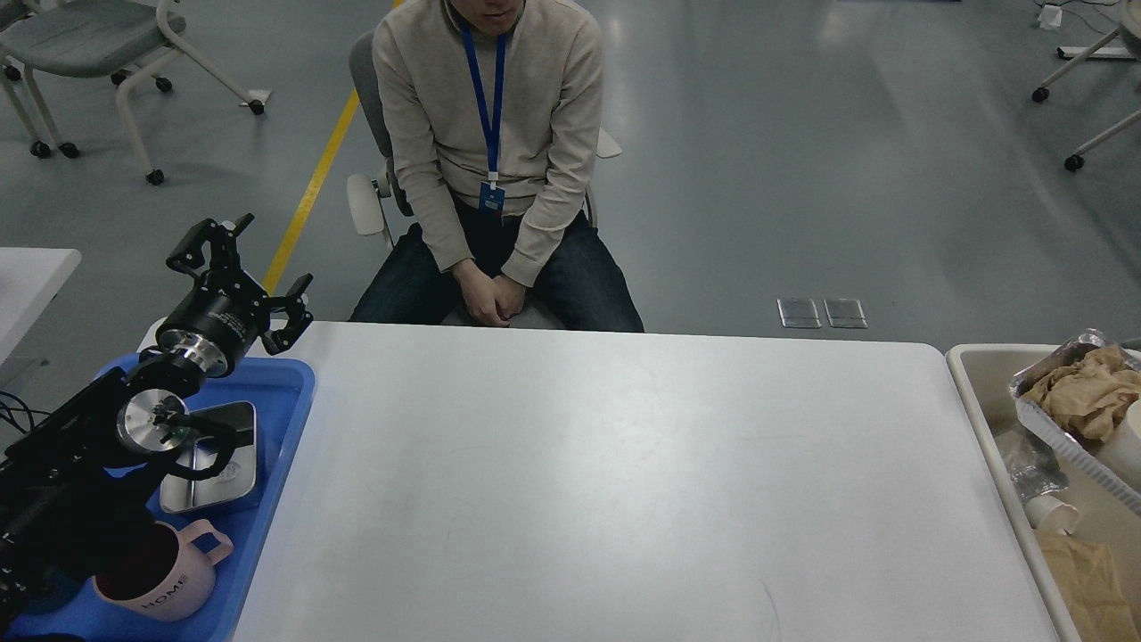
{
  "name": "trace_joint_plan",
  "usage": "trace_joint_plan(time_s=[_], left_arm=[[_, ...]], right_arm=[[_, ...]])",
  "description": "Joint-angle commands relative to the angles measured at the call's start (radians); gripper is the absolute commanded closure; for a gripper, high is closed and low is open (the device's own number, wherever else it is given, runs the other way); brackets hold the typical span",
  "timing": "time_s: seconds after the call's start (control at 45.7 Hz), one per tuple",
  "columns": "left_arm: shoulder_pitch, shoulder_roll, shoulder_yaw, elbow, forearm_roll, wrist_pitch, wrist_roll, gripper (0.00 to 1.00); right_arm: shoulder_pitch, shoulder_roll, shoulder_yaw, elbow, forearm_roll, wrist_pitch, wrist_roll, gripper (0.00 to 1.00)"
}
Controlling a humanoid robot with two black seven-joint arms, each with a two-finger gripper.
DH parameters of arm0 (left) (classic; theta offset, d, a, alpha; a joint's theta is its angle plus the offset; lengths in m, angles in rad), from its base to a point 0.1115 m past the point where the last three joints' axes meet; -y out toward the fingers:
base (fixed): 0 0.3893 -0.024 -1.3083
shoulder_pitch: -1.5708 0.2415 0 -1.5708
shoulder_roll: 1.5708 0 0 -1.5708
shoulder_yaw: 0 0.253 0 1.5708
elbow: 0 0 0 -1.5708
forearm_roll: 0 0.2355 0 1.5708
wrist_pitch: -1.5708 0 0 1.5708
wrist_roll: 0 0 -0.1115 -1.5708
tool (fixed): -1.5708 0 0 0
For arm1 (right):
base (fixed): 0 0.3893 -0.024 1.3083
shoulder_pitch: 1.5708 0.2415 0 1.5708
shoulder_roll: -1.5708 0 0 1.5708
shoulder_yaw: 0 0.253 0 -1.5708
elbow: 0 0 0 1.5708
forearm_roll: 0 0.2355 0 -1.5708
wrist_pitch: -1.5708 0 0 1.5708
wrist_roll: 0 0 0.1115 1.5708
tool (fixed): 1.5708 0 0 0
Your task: Tidy desktop
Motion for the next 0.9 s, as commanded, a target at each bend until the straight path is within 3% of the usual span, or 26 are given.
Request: trace_joint_plan(time_s=[0.0, 0.131, 0.372, 0.416, 0.438, 0.46, 0.482, 0.876], left_arm=[[0.042, -0.063, -0.121, 0.002, -0.003, 0.016, -0.004, 0.04], [0.063, -0.123, -0.207, 0.002, -0.003, 0.016, -0.007, 0.04], [0.082, -0.141, -0.212, 0.002, -0.003, 0.000, -0.007, 0.04], [0.082, -0.141, -0.212, 0.002, -0.003, -0.001, -0.007, 0.04], [0.083, -0.141, -0.211, 0.002, -0.003, -0.001, -0.007, 0.04], [0.082, -0.141, -0.208, 0.001, -0.002, -0.001, -0.007, 0.04], [0.082, -0.140, -0.208, 0.001, -0.001, -0.001, -0.007, 0.04], [0.073, -0.135, -0.218, 0.001, -0.003, -0.001, -0.002, 0.04]], right_arm=[[-0.021, 0.047, 0.012, -0.071, 0.020, -0.005, 0.000, 1.00], [-0.023, 0.119, 0.010, -0.213, 0.046, -0.013, -0.002, 1.00], [-0.021, 0.236, 0.007, -0.425, 0.066, -0.062, -0.003, 1.00], [-0.020, 0.268, 0.007, -0.471, 0.078, -0.099, -0.002, 0.82], [-0.018, 0.285, 0.006, -0.493, 0.084, -0.111, -0.002, 0.66], [-0.018, 0.296, 0.001, -0.508, 0.089, -0.113, -0.002, 0.37], [-0.020, 0.305, -0.003, -0.520, 0.091, -0.119, -0.003, 0.00], [0.032, 0.348, -0.002, -0.533, 0.106, -0.125, -0.008, 0.00]])
